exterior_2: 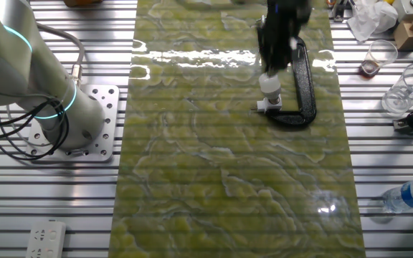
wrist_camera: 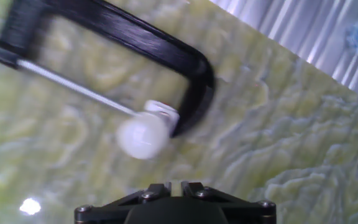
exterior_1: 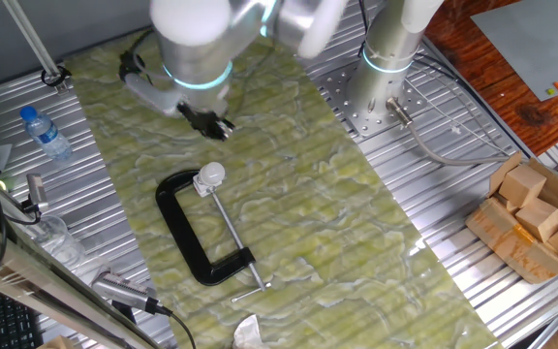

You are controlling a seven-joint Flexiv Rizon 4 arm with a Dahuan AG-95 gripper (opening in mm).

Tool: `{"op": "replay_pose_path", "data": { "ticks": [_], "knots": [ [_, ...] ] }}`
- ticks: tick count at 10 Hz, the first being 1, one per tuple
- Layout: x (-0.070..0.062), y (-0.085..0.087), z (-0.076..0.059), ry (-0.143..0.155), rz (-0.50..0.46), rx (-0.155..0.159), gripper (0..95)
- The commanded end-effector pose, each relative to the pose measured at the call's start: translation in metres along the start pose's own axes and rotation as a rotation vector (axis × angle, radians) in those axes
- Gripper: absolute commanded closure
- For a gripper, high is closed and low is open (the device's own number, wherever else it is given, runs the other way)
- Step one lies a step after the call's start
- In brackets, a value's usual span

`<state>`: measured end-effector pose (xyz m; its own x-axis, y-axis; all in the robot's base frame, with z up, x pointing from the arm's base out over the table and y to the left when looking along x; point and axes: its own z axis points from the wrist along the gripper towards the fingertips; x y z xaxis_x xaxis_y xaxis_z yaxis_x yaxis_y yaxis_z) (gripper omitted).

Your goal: Install the light bulb by rotating it

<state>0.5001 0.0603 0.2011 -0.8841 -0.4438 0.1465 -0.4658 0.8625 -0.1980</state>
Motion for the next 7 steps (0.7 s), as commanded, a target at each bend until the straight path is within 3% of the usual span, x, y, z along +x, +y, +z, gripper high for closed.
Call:
{"op": "replay_pose_path", "data": {
  "ticks": [1,3,4,5,7],
  "knots": [
    [-0.015,0.032,-0.018,-0.003,-0.014,0.036,57.0],
    [-0.025,0.045,-0.014,-0.032,-0.046,0.089,57.0],
    [-0.031,0.052,-0.011,-0.041,-0.06,0.1,57.0],
    [-0.035,0.056,-0.007,-0.053,-0.086,0.106,38.0],
    [-0.042,0.058,0.004,-0.07,-0.167,0.12,38.0]
  ]
}}
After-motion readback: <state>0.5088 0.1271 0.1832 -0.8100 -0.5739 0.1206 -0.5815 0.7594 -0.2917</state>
